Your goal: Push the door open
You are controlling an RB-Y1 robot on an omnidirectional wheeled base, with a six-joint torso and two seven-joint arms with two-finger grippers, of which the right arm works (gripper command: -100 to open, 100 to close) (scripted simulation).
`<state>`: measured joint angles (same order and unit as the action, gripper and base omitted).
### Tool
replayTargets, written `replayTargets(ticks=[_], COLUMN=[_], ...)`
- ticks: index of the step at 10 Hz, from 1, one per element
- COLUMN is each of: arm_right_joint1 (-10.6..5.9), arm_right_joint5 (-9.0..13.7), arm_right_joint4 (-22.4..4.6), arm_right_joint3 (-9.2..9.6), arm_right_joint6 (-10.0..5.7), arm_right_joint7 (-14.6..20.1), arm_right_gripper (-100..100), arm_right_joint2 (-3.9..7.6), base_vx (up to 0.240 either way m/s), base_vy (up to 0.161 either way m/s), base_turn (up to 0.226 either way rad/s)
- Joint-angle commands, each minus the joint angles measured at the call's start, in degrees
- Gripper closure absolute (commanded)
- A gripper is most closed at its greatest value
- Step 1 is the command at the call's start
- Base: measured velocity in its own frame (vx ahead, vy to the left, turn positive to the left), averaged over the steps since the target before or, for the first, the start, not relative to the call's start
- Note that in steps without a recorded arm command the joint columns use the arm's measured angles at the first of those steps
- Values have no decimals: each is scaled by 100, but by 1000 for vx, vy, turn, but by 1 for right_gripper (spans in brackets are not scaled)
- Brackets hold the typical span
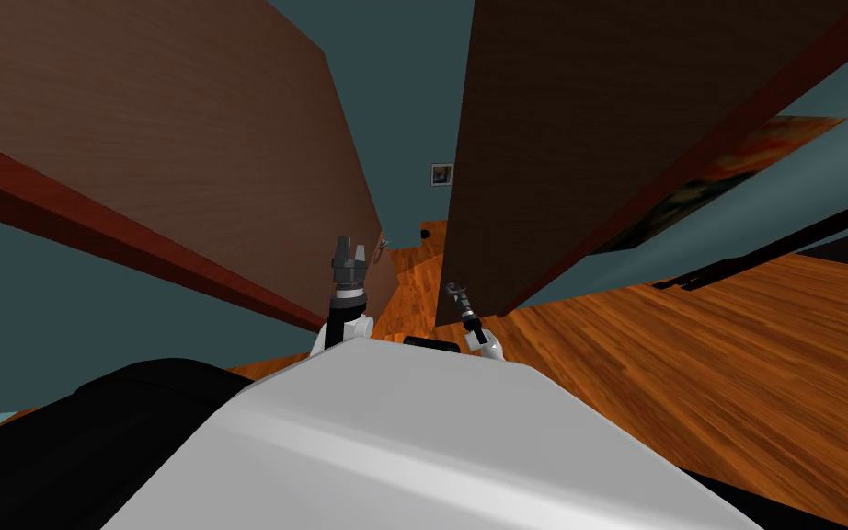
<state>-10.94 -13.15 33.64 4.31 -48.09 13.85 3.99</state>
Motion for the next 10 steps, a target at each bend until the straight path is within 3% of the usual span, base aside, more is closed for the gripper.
replayTargets(ticks=[1, 2, 3, 8, 10], arm_right_joint1=[-10, -3, -3, -3, -29], arm_right_joint5=[16, 9, 9, 9, 66], arm_right_joint4=[-23, -5, -5, -5, 0], arm_right_joint3=[-18, -10, -10, -10, -92], arm_right_joint6=[1, 6, 6, 6, 23], arm_right_joint7=[-27, -16, -16, -16, -70], arm_right_gripper=[-100, -100, 100, 100, 100], arm_right_joint2=[-34, -22, -22, -22, 6], base_vx=[192, 80, -9, -8, 138], base_vy=[50, 22, -2, -3, 38], base_turn=[25, 4, -4, 6, -27])
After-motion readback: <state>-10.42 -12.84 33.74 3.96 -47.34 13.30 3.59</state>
